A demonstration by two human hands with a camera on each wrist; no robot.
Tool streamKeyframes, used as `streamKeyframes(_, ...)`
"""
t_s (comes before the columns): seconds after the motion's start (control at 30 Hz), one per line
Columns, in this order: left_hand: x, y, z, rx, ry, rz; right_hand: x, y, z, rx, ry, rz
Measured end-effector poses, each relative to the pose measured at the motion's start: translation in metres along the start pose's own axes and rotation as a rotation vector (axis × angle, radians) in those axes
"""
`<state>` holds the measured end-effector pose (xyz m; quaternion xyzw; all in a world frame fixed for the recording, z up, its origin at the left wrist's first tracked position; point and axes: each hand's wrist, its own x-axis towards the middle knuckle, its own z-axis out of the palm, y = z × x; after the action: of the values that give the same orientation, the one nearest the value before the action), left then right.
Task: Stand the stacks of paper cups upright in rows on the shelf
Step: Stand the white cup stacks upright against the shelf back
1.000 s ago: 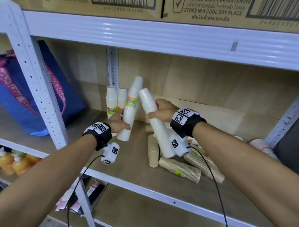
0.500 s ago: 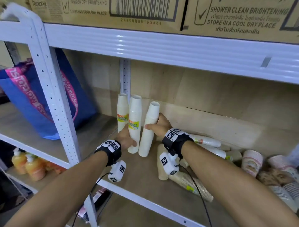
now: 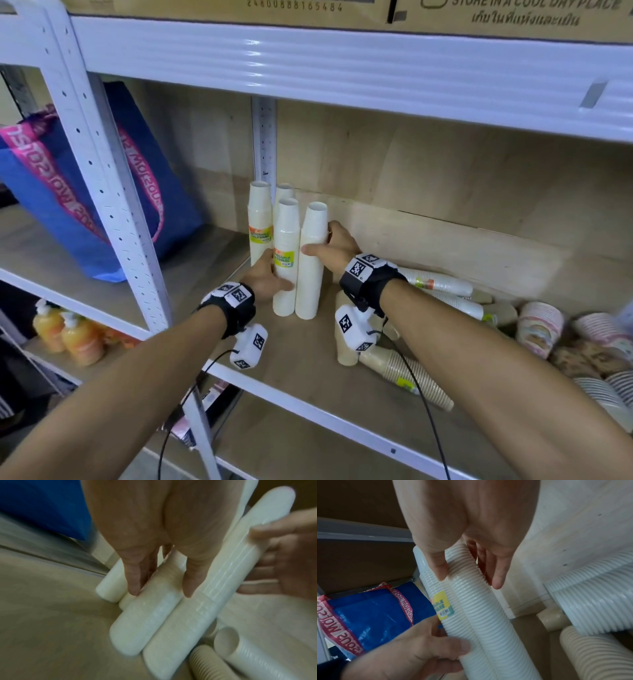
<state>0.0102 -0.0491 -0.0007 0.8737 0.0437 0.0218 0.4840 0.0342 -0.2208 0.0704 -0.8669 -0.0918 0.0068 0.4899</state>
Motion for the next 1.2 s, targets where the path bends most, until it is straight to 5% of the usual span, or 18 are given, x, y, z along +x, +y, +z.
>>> streamKeyframes(0.27, 0.003, 0.072, -0.057, -0.135, 0.055, 0.144, 0.007, -0.025, -0.015, -0.023, 0.07, -0.113)
streamKeyframes(0.4, 0.011, 0.093, -0.07, -0.022, 0.075, 0.226, 0.011, -0.034, -0.015, -0.094, 0.12, -0.146)
streamKeyframes(1.2, 0.019, 0.088, -0.064, 0.092, 0.179, 0.253, 0.012, -0.048, -0.025, -0.252, 0.109, -0.186)
